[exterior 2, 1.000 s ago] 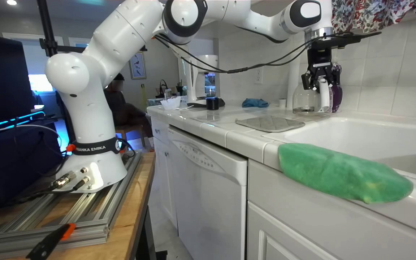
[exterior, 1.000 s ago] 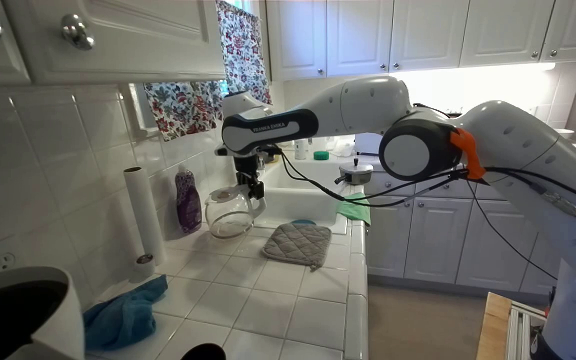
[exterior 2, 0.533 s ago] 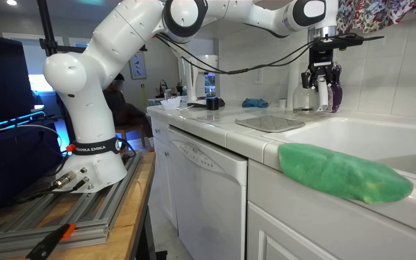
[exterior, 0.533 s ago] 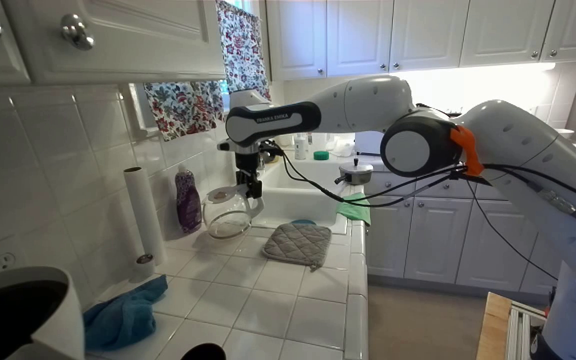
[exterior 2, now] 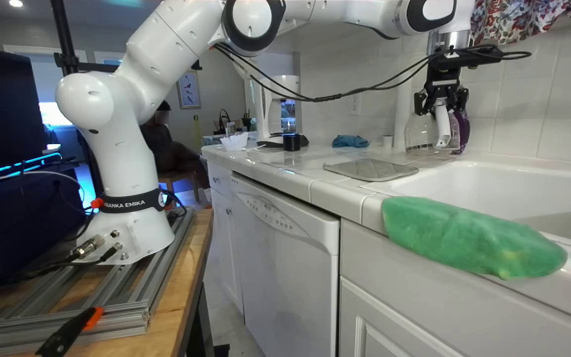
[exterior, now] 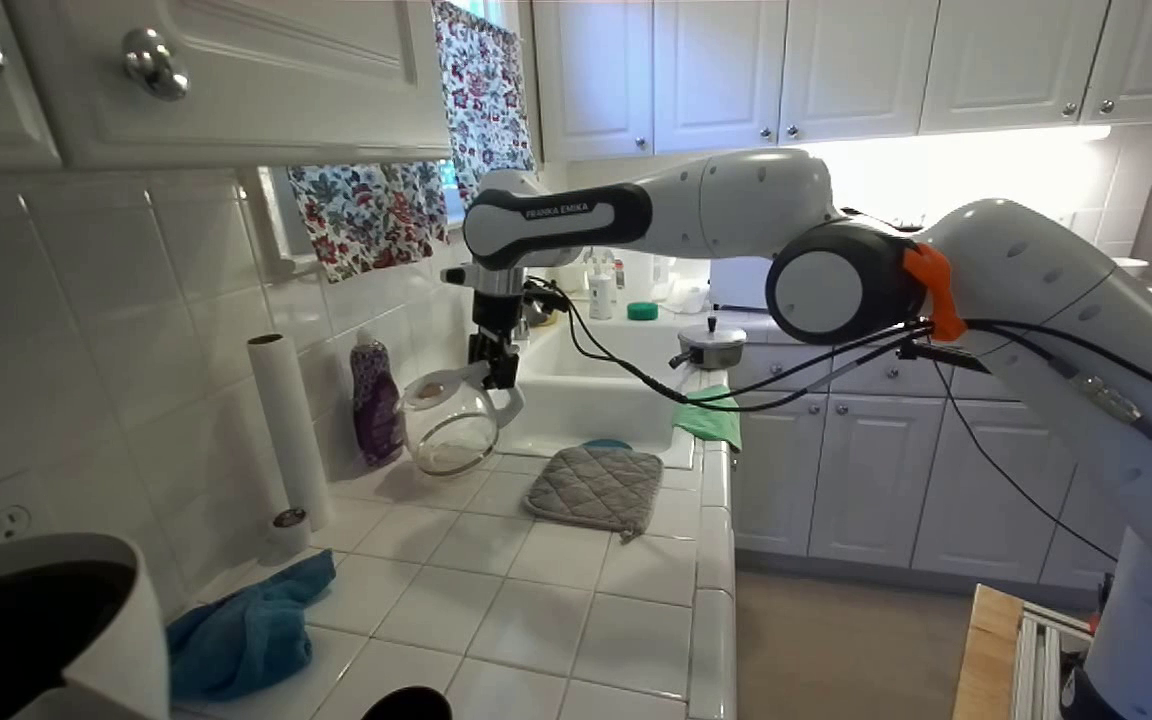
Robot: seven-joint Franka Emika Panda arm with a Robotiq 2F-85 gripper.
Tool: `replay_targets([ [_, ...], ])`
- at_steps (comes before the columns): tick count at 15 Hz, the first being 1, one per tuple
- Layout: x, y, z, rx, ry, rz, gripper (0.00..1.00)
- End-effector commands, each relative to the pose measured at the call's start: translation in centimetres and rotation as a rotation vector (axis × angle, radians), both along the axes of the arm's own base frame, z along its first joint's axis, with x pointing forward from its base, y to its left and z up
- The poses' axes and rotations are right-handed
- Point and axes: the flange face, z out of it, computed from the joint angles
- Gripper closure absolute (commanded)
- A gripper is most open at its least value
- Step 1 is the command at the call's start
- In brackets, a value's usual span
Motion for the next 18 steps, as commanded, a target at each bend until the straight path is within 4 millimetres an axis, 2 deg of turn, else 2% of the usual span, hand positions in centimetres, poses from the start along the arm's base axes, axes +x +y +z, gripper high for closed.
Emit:
replay_targets([
  [1,0.1,-0.5,1.6,0.098,-0.028,0.002,1.0],
  [5,0.2,-1.0,2.0,0.139,-0.033,-0.013,1.0],
  [13,0.2,-1.6,0.8,-0.025,-0.003,-0.075,1.0],
  [18,0.0,-1.2,-0.9,-0.144,0.046,-0.084,1.0],
])
